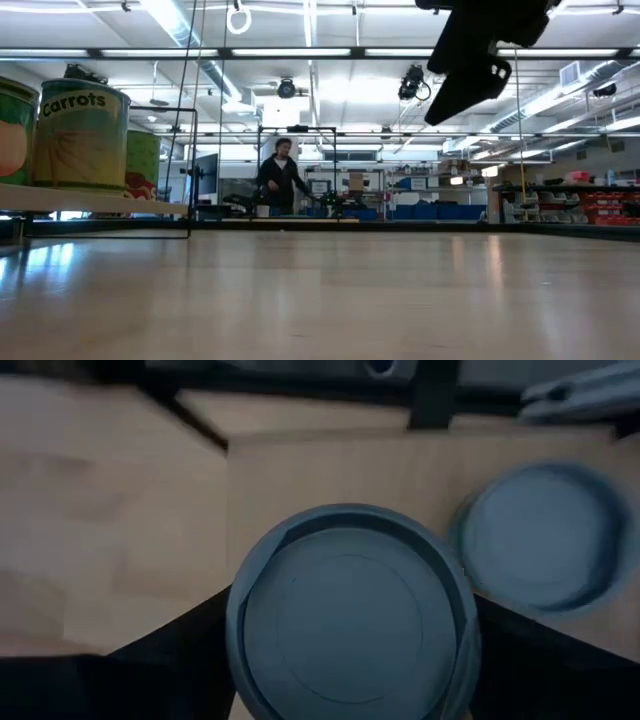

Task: Pick and place cans onto a shelf
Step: Put the small yellow can on the shelf

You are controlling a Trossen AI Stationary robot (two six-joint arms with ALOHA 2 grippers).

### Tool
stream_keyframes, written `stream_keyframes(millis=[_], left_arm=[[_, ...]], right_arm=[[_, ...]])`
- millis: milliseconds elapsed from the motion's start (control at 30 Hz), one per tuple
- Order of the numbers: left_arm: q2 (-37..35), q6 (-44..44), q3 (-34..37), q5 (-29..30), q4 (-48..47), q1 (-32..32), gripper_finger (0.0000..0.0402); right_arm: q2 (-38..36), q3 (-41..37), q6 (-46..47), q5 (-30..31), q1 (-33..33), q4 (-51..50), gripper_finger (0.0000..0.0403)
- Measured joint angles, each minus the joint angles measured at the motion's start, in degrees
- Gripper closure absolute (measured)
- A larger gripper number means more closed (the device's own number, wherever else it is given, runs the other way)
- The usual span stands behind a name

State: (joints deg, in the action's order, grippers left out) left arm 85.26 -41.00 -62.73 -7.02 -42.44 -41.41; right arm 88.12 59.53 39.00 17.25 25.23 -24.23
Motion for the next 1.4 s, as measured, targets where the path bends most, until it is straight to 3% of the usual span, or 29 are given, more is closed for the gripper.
stream_keyframes(millis=[200,733,933,1167,1400], left_arm=[[-2.02,4.38,5.06,-0.11,11.10,-0.78,0.0109],[3.34,11.33,5.08,-4.42,16.26,0.55,0.0110],[3.80,19.07,5.06,-4.86,16.83,1.16,0.0110],[6.34,14.55,5.06,-8.95,16.58,1.41,0.0110],[7.22,14.65,5.04,-8.90,17.98,1.51,0.0110]], right_arm=[[0.00,0.00,6.90,-2.66,0.00,0.22,0.0030],[0.00,0.00,10.93,-8.17,0.13,0.62,0.0030],[0.00,0.00,11.63,-8.65,0.17,1.12,0.0030],[0.00,0.00,12.11,-8.54,0.11,1.05,0.0030],[0.00,0.00,11.87,-8.39,0.13,1.05,0.0030]])
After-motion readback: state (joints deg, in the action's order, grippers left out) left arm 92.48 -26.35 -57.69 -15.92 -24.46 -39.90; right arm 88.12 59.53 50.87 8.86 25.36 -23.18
